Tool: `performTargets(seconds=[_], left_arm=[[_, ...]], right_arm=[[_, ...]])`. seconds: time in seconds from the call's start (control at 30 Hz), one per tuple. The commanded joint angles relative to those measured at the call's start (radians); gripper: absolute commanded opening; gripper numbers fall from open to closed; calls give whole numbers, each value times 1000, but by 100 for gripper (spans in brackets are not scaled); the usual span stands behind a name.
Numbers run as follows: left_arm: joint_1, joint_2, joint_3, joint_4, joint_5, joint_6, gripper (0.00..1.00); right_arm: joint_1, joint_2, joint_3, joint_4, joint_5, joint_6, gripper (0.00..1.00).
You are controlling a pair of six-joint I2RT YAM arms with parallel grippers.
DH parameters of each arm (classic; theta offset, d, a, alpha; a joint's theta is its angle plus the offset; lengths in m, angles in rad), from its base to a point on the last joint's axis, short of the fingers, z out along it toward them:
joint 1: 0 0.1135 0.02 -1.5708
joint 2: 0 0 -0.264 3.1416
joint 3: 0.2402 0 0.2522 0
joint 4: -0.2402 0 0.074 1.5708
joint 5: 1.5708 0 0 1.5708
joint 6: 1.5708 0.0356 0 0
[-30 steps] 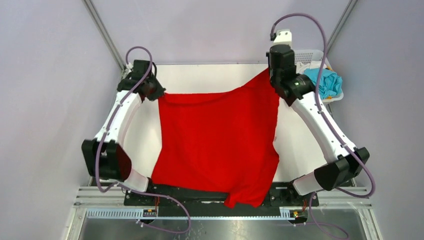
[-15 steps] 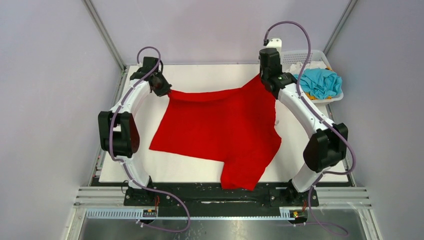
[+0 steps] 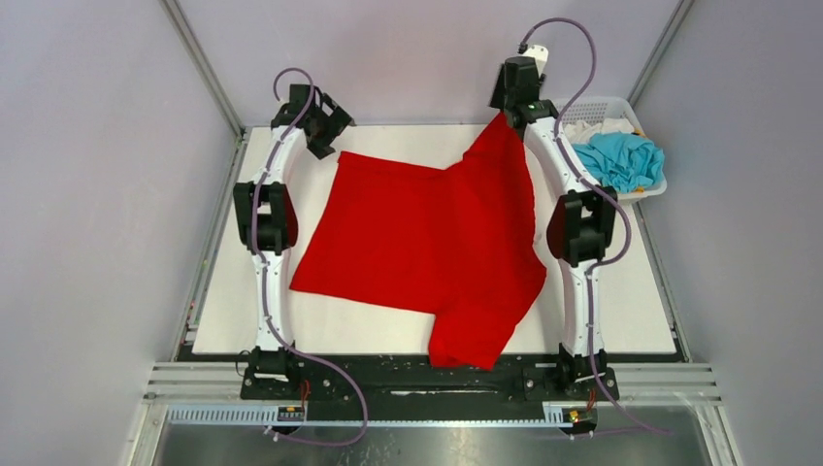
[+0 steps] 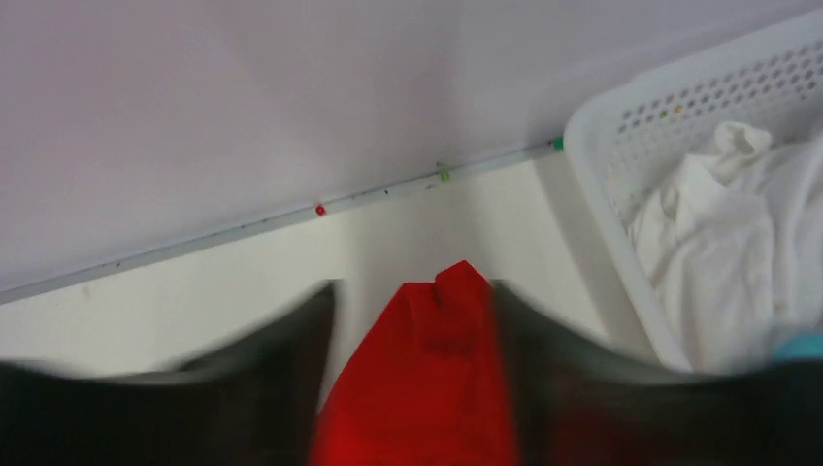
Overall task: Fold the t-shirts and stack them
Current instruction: Flatten out the tshirt
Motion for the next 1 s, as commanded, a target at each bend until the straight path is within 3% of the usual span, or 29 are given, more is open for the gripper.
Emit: performTargets(seconds=[0.0,0.1,0.37,0.53,0.7,0.97], left_arm=[[10,-2,62,67,116,-82,99],[0,-153,-115,134,74,-44,99],[-29,-425,-530,121,100,34,99],[-71,-548,-816,176,164,46,99],[-102,-633,-1017,156,152,84,99],[-104,-732,-1271,162,121,94,99]], right_arm=[[-13,150,319,-212,-121,78,97],[-13,81,221,-194,-158,82,100],[10,-309,-415,14,-268,121,99],[79,-492,-734,15,-243,166,100],[123,-601,-946,-29,-257,219,99],[147,-638,-1137,-79,-299,257,97]])
